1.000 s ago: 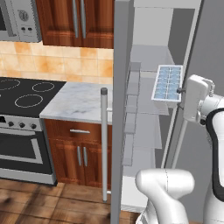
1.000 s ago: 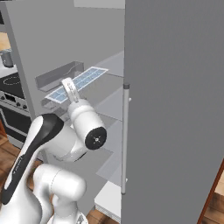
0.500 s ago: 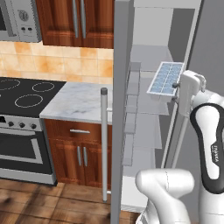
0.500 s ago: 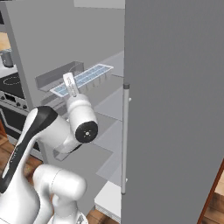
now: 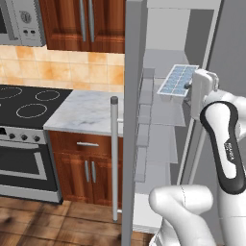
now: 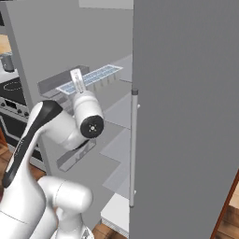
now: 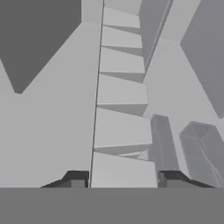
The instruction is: The ice cube tray has been filled with water. Take the tray and place it in the freezer to make ice. Close the freezer door after placing the tray.
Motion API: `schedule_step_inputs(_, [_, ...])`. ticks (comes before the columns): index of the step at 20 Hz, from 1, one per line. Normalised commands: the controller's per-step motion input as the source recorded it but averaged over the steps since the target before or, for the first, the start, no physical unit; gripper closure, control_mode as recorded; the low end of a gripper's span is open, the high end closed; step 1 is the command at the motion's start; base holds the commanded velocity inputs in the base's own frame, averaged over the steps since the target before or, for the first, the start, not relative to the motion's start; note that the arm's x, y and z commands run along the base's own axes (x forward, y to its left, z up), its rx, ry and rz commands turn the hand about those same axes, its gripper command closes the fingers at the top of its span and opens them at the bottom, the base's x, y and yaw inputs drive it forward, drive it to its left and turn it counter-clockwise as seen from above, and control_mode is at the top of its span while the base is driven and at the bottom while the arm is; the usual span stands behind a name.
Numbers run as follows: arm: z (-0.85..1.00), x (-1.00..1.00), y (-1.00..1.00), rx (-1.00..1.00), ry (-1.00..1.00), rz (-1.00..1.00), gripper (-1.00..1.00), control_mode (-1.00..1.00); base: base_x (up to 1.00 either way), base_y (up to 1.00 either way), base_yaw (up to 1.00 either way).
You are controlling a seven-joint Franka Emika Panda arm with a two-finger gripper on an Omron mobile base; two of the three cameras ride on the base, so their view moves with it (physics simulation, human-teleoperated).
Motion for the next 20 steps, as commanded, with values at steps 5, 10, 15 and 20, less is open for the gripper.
schedule_step_inputs(5, [0.12,0.06,-0.02,0.01,0.02,-0.03,1.0,-1.0,0.0,0.0,0.0])
schedule_step_inputs(10, [0.09,0.0,-0.04,0.0,0.0,-0.04,1.0,-1.0,0.0,0.0,0.0])
schedule_step_inputs(15, [0.12,0.03,0.0,0.0,0.0,-0.05,1.0,-1.0,0.0,0.0,0.0])
schedule_step_inputs(20, [0.15,0.02,0.0,0.0,0.0,-0.06,1.0,-1.0,0.0,0.0,0.0])
